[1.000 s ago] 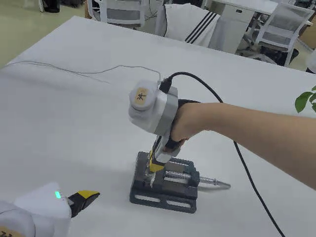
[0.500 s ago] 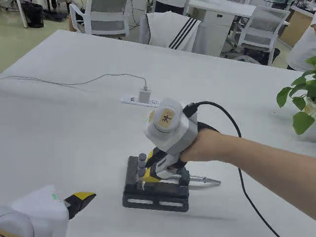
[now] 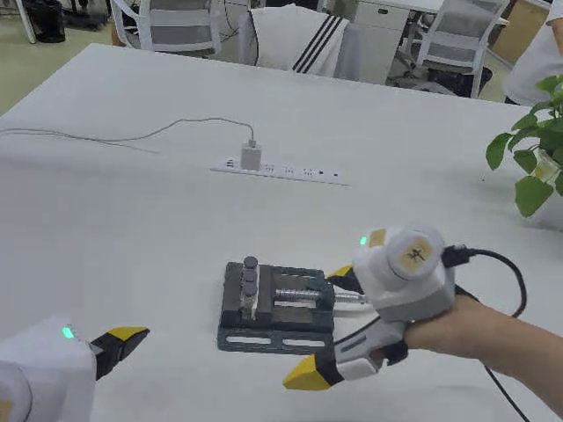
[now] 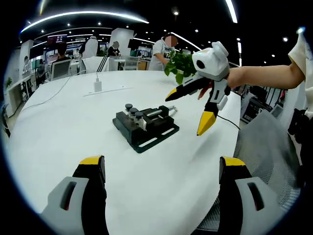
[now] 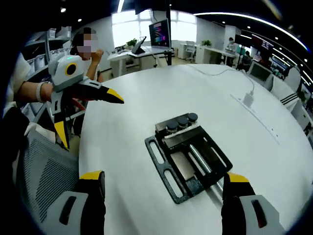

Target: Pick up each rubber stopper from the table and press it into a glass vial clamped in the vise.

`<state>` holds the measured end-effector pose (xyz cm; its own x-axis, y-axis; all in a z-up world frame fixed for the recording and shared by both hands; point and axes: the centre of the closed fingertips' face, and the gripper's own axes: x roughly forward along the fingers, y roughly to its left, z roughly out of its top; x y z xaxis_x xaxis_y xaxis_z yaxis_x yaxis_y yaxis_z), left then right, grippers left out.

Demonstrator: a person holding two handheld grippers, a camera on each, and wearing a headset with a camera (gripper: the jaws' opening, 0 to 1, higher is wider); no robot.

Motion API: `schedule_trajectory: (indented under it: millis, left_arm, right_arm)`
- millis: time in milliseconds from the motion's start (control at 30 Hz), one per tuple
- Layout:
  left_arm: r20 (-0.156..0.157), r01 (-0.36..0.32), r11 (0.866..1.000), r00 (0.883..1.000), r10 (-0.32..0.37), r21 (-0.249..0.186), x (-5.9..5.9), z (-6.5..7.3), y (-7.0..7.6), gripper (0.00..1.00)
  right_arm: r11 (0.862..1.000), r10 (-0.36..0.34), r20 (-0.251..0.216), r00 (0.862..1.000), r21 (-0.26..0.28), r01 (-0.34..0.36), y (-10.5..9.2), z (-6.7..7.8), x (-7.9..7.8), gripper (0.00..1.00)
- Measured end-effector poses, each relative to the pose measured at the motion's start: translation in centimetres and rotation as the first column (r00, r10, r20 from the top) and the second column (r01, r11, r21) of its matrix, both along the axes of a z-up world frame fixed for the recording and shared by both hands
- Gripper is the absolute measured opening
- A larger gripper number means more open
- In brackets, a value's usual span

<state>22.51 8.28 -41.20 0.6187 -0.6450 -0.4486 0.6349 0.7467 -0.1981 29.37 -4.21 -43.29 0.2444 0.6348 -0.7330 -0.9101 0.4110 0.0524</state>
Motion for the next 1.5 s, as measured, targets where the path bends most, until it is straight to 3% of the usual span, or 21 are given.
schedule_trajectory:
  millis: [133,233,333,567,933,1300,1500]
  left_arm:
    - [0.001,-0.021,1.000,1.000,0.021,0.000,0.2,0.0,0.7,0.97]
    - [0.001,-0.032,0.999,0.999,0.032,0.005,0.3,-0.1,1.3,0.97]
    - [0.006,-0.043,0.999,0.999,0.043,0.015,0.2,0.0,1.7,0.97]
    - [0.003,-0.055,0.998,0.999,0.055,0.031,0.1,-0.1,2.4,0.97]
    - [-0.016,-0.057,0.998,0.998,0.058,0.033,-0.6,-0.1,2.6,0.97]
    - [-0.038,-0.077,0.997,0.996,0.077,0.010,-1.3,-0.1,2.3,0.97]
    - [-0.053,-0.077,0.997,0.996,0.077,0.005,-1.8,-0.5,2.0,0.97]
  right_arm:
    - [0.994,-0.096,-0.027,0.995,0.051,0.097,-2.6,-0.2,-0.9,0.99]
    - [0.991,-0.122,-0.040,0.992,0.053,0.124,-4.3,-0.8,-2.2,0.99]
    - [0.983,-0.155,-0.061,0.986,0.092,0.161,-5.4,-1.0,-3.6,0.99]
    - [0.965,-0.227,-0.084,0.970,0.116,0.236,-7.5,-2.1,-6.1,0.99]
    - [0.932,-0.311,-0.089,0.946,0.169,0.322,-8.5,-1.5,-6.8,0.99]
    - [0.913,-0.343,-0.100,0.934,0.200,0.356,-8.3,-1.0,-7.6,0.99]
    - [0.905,-0.356,-0.126,0.926,0.202,0.375,-8.0,-2.0,-8.5,0.99]
